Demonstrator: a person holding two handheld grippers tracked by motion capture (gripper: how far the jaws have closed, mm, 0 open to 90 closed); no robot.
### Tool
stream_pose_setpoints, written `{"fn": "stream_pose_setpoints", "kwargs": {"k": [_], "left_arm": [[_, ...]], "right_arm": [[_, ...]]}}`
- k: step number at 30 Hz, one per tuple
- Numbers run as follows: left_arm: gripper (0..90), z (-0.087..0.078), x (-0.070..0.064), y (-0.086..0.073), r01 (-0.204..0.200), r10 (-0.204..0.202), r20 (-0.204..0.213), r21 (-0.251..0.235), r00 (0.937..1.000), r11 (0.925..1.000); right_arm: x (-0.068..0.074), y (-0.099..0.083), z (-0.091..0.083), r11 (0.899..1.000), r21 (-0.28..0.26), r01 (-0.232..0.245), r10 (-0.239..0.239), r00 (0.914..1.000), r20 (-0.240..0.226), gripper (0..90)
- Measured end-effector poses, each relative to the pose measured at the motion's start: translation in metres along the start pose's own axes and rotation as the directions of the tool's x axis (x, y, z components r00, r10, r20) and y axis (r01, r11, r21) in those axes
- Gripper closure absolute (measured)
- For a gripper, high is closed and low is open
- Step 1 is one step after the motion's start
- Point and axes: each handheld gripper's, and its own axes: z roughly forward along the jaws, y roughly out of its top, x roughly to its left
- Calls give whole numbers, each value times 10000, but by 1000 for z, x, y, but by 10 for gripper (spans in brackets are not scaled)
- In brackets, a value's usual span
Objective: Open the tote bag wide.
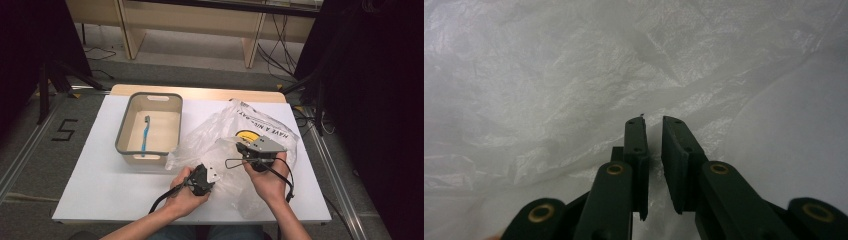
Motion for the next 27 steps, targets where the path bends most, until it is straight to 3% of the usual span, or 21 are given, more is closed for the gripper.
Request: {"fn": "stream_pose_setpoints", "kwargs": {"k": [8,20,27], "left_arm": [[813,0,-1,0,-29,28,-25,-17,10000,10000],[812,0,-1,-1,-45,45,-42,-19,10000,10000],[813,0,-1,-1,-34,34,-44,-16,10000,10000]], "right_arm": [[-4,13,-3,9973,-676,-279,300,9991,309,900],[-6,27,-10,9840,-1767,-209,362,9958,836,900],[-9,29,-14,9793,-2000,-300,510,9936,1004,900]]}}
